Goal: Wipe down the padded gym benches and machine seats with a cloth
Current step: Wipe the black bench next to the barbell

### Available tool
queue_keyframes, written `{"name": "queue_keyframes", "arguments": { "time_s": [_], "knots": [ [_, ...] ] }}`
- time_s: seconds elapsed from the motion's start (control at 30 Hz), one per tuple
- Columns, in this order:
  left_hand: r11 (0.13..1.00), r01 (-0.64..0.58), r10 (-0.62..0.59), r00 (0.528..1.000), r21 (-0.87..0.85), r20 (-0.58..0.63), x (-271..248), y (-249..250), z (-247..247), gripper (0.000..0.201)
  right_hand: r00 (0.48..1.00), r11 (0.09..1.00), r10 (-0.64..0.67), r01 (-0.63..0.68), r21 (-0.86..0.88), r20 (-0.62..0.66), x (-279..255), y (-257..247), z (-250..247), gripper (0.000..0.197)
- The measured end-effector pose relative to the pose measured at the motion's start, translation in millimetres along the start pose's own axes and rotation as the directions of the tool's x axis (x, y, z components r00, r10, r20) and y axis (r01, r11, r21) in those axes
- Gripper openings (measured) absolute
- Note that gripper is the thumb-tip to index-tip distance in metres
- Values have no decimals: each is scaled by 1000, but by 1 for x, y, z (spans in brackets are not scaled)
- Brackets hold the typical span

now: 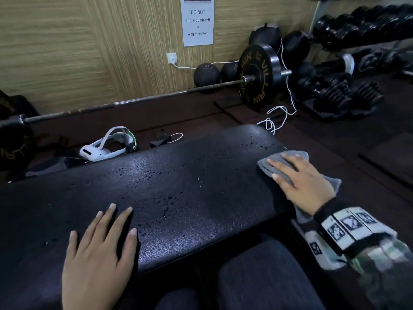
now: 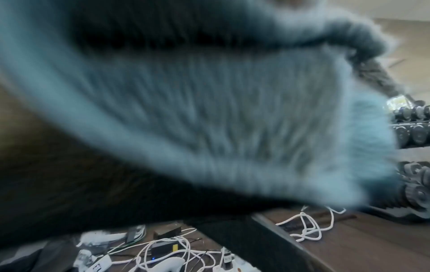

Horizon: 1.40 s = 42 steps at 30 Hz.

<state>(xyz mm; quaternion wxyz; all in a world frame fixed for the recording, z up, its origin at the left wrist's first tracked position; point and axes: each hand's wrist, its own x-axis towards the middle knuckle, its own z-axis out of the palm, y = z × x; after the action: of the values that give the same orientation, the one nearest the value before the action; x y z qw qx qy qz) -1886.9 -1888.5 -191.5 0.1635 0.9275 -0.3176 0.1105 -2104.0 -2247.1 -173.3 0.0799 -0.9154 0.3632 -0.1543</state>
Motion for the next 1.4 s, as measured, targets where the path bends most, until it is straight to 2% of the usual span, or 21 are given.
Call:
{"name": "queue_keyframes", "arguments": {
  "time_s": [0.1,0.2,0.3,0.37,0.43,0.5,0.6,0.67,0.73,0.8,0.9,1.0,1.1,1.2,1.33,1.4],
  "knots": [
    [1000,2,-2,1000,7,-8,0,0,1,56,997,994,-70,71,-88,18,-33,-10,-2,54],
    [1000,12,-12,1000,1,4,1,0,1,56,985,984,-154,159,-76,74,-53,-32,-5,60],
    [1000,19,-19,1000,-9,18,2,-1,1,55,948,963,-263,270,-15,181,-40,-38,-5,62],
    [1000,26,-25,1000,-17,16,2,0,0,54,933,953,-304,299,54,190,-19,-35,-5,59],
    [999,32,-32,999,-24,13,2,0,-1,53,945,958,-285,273,92,160,3,-28,-6,54],
    [999,32,-32,999,-23,9,2,0,-1,54,966,977,-211,202,67,151,22,-19,-10,48],
    [999,37,-36,999,-23,14,1,0,-1,53,971,999,-30,34,-11,237,32,-4,-18,47],
    [999,47,-47,999,-25,16,2,0,-1,53,963,998,10,-27,57,269,24,4,-21,46],
    [998,53,-53,999,-23,7,2,1,-1,54,968,997,-32,12,81,247,10,10,-22,47],
    [998,55,-56,998,-25,-4,3,2,-1,54,963,995,-98,97,18,249,-3,11,-21,47],
    [998,62,-62,998,-23,-17,3,4,0,55,930,973,-183,218,-78,319,-12,4,-19,54],
    [998,65,-65,997,-25,-37,3,5,-1,55,888,948,-244,304,-99,389,4,-14,-13,59],
    [998,59,-60,998,-28,-37,4,5,-1,54,868,948,-217,297,-116,446,37,-38,-11,46],
    [998,56,-57,998,-27,-41,4,5,-1,53,848,958,-138,246,-150,512,67,-52,-13,45],
    [998,52,-53,998,-19,-41,3,5,-1,54,826,968,-151,234,-87,543,94,-35,-12,44],
    [999,49,-50,998,-13,-42,1,5,-1,54,838,970,-150,227,-86,525,100,-24,-18,46]
  ]
}}
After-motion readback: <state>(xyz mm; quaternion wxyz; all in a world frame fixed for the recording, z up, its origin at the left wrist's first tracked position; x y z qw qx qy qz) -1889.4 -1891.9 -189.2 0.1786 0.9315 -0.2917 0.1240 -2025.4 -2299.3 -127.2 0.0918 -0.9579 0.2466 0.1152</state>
